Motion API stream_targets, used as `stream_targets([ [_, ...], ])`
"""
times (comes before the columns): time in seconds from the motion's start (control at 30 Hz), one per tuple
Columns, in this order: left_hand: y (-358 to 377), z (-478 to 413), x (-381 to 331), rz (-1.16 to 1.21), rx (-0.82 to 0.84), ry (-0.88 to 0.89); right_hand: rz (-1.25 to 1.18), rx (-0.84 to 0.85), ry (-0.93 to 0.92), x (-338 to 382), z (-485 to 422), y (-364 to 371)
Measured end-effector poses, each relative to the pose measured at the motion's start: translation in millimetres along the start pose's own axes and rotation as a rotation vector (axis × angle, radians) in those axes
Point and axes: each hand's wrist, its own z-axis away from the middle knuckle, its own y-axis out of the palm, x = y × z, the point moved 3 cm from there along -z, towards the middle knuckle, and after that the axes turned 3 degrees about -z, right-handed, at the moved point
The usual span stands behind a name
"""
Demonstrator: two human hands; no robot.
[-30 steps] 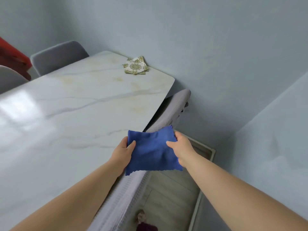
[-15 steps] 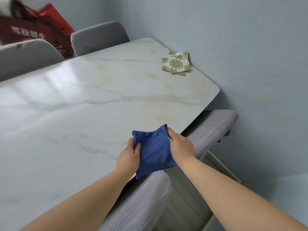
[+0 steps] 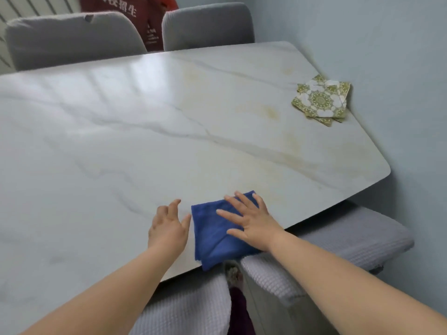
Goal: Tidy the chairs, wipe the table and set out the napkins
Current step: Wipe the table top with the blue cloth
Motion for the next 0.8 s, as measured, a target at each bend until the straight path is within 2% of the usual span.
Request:
stream_targets([
  [0.1, 4, -17, -9, -0.122, -0.142, 0.026, 0.155, 0.052, -0.350, 0, -17, 17],
  [0.27, 8, -46, -9, -0.249, -0.162, -0.040, 0.103, 0.046, -0.504, -9, -45, 19],
  [0.5, 13, -92, -8, -0.159, -0.218, -0.104, 0.138, 0.023, -0.400, -52, -168, -37],
  [0.63, 18, -92, -5, -0.156, -0.360, -0.029, 0.194, -0.019, -0.367, -73, -235, -73],
  [0.8, 23, -101, 0, -0.169, -0.419, -0.008, 0.219, -0.043, -0.367, -91, -325, -104],
])
